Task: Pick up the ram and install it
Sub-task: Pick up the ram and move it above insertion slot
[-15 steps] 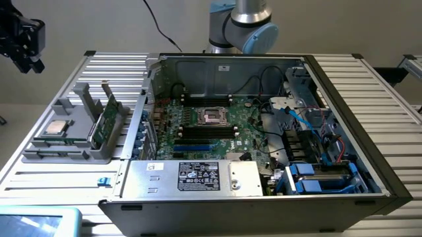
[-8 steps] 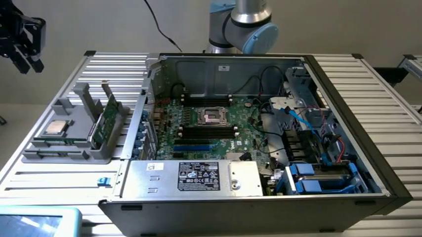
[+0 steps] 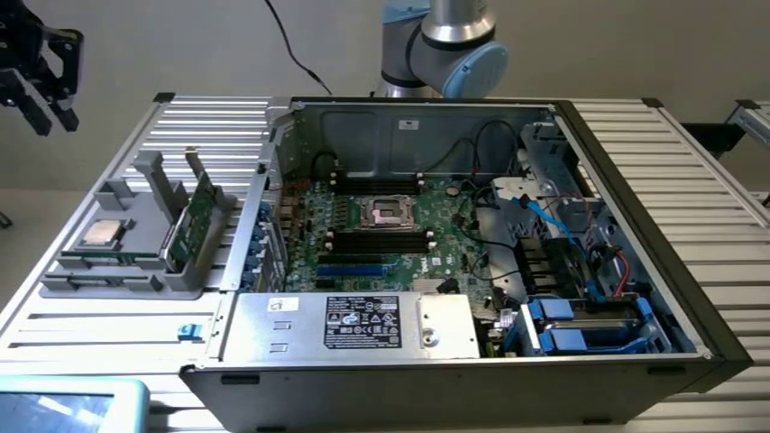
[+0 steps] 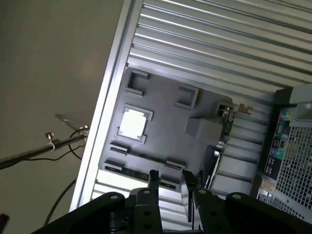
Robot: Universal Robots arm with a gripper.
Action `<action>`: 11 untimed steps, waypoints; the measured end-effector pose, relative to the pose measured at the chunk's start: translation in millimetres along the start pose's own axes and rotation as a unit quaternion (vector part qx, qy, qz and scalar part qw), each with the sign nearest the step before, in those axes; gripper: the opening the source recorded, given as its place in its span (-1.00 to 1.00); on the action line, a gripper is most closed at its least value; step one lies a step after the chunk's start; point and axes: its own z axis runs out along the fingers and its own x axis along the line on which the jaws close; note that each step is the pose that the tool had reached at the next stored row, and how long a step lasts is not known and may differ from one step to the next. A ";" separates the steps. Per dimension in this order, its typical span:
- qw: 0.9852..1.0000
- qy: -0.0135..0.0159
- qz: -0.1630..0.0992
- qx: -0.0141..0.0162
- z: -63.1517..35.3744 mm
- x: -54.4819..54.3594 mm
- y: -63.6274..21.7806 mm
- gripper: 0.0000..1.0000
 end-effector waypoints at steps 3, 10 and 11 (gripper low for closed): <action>1.000 0.001 -0.027 0.000 0.2 0.0 0.0 -0.36; 0.996 0.004 -0.089 -0.003 3.0 0.6 0.0 -0.36; 0.995 0.005 -0.098 -0.003 3.1 0.7 0.0 -0.36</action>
